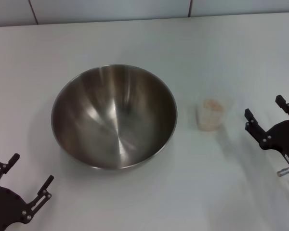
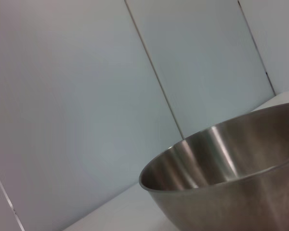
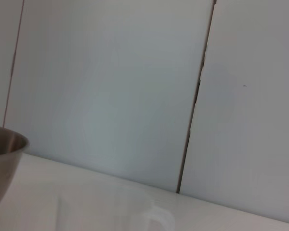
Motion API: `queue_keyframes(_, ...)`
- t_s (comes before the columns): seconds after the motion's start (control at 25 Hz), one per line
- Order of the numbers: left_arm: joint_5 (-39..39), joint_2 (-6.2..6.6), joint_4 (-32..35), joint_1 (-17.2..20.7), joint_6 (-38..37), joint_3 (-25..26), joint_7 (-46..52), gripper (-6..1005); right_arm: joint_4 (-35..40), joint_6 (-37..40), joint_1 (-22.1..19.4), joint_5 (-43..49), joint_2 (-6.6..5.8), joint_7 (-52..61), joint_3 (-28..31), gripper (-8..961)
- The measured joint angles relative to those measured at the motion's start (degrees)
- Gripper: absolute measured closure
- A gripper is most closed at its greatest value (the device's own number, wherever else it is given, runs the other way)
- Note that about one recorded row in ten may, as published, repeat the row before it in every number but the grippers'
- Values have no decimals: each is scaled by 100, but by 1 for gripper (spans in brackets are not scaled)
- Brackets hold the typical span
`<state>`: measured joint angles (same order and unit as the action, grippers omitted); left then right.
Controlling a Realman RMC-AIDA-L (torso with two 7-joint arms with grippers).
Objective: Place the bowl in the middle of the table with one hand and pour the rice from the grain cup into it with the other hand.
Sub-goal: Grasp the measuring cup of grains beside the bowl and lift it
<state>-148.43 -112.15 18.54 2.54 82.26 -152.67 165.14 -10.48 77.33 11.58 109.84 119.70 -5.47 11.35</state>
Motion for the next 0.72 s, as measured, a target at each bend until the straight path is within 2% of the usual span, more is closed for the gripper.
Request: queue_keyframes(0.72,9,9,0,-35,0,0,0,189,-131,-494,418,-6,0,-7,38,169)
